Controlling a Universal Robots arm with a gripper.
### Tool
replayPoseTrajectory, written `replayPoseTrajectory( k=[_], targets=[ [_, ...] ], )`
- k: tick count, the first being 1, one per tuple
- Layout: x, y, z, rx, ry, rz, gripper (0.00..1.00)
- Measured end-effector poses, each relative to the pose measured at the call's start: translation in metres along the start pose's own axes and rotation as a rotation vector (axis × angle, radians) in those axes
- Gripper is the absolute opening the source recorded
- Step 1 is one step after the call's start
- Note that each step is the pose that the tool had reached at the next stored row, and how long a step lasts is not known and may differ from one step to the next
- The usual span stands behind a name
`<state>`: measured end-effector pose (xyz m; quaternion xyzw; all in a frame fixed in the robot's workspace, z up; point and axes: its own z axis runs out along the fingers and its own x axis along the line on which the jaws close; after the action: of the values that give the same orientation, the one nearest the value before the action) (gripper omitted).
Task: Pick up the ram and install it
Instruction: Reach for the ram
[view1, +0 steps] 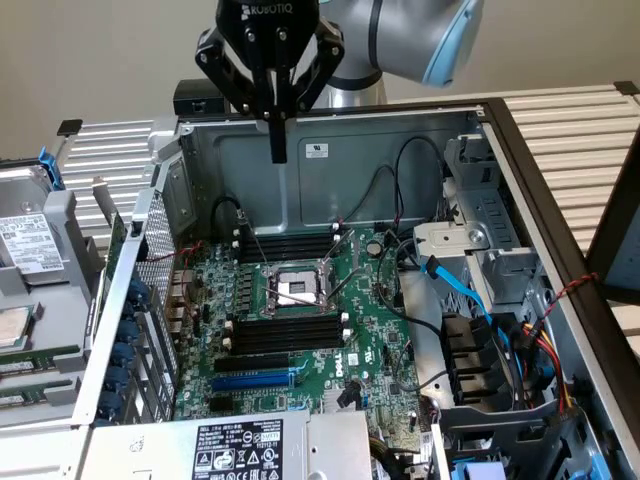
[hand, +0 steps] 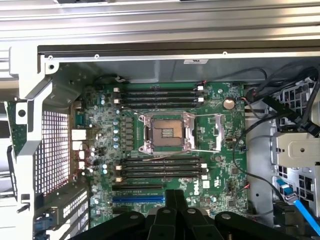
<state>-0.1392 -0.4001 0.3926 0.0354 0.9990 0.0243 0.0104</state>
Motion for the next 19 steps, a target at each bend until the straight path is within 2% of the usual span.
replayPoseTrajectory(
  k=[17,18,19],
  targets=[
    [0.077,-0.0068,-0.0019,-0.0012,0.0000,0.000,0.11],
    [0.081,-0.0073,-0.0020,-0.0014,0.0001,0.000,0.12],
    [0.086,-0.0077,-0.0021,-0.0015,0.0000,0.000,0.18]
  ],
)
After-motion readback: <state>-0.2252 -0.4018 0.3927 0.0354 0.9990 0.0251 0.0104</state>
